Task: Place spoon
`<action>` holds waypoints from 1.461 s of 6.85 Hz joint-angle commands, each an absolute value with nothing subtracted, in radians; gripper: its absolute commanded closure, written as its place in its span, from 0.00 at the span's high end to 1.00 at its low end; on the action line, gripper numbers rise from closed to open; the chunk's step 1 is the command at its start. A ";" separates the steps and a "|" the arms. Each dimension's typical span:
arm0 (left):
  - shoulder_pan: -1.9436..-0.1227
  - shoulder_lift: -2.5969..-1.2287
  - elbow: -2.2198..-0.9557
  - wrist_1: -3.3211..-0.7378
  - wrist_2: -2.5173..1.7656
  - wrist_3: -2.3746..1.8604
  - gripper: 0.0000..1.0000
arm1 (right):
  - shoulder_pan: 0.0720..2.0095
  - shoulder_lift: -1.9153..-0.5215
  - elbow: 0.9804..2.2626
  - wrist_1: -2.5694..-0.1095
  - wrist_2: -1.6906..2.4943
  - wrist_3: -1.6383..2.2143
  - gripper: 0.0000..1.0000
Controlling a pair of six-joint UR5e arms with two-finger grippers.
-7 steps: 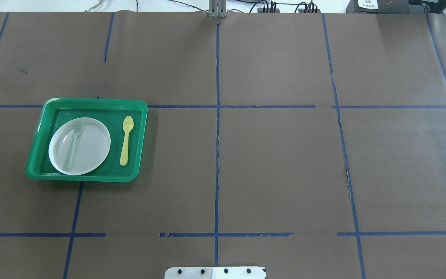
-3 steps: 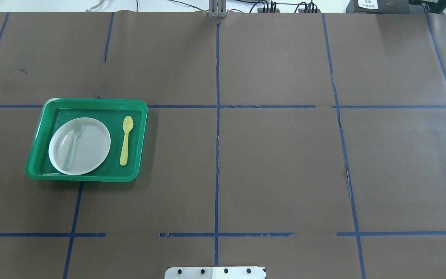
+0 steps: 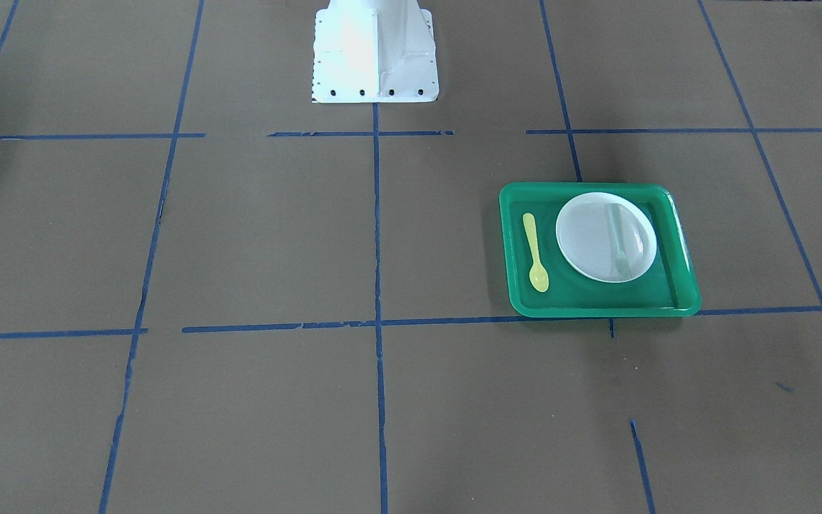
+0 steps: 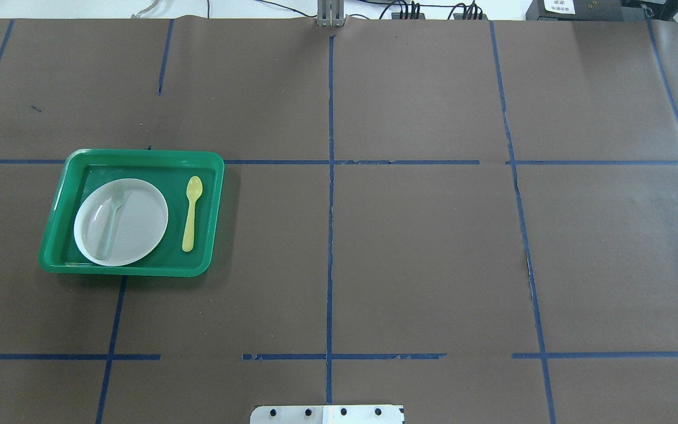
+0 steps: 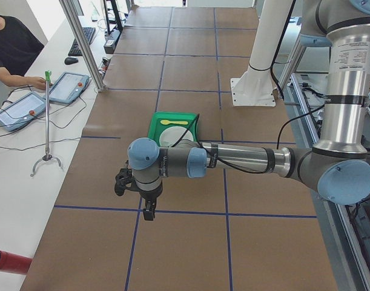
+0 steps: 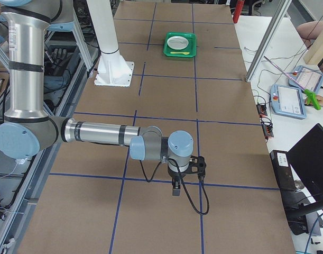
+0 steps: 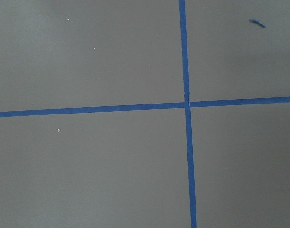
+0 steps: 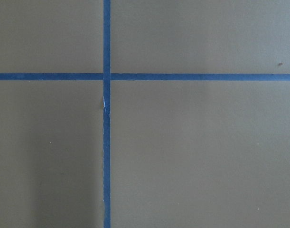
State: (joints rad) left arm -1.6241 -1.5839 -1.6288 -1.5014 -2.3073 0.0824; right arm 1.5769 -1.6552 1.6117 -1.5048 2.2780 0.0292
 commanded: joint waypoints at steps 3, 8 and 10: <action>-1.624 -1.580 -1.624 -1.497 -2.309 0.083 1.00 | 1.577 -1.655 1.612 -1.505 2.278 0.029 1.00; -1.624 -1.586 -1.632 -1.499 -2.310 0.083 1.00 | 1.577 -1.655 1.612 -1.505 2.278 0.029 1.00; -1.624 -1.583 -1.606 -1.502 -2.310 0.084 1.00 | 1.577 -1.655 1.612 -1.505 2.278 0.029 1.00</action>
State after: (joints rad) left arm -1.6242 -1.5827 -1.6176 -1.4997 -2.3094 0.0840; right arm 1.5769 -1.6552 1.6122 -1.5048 2.2779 0.0291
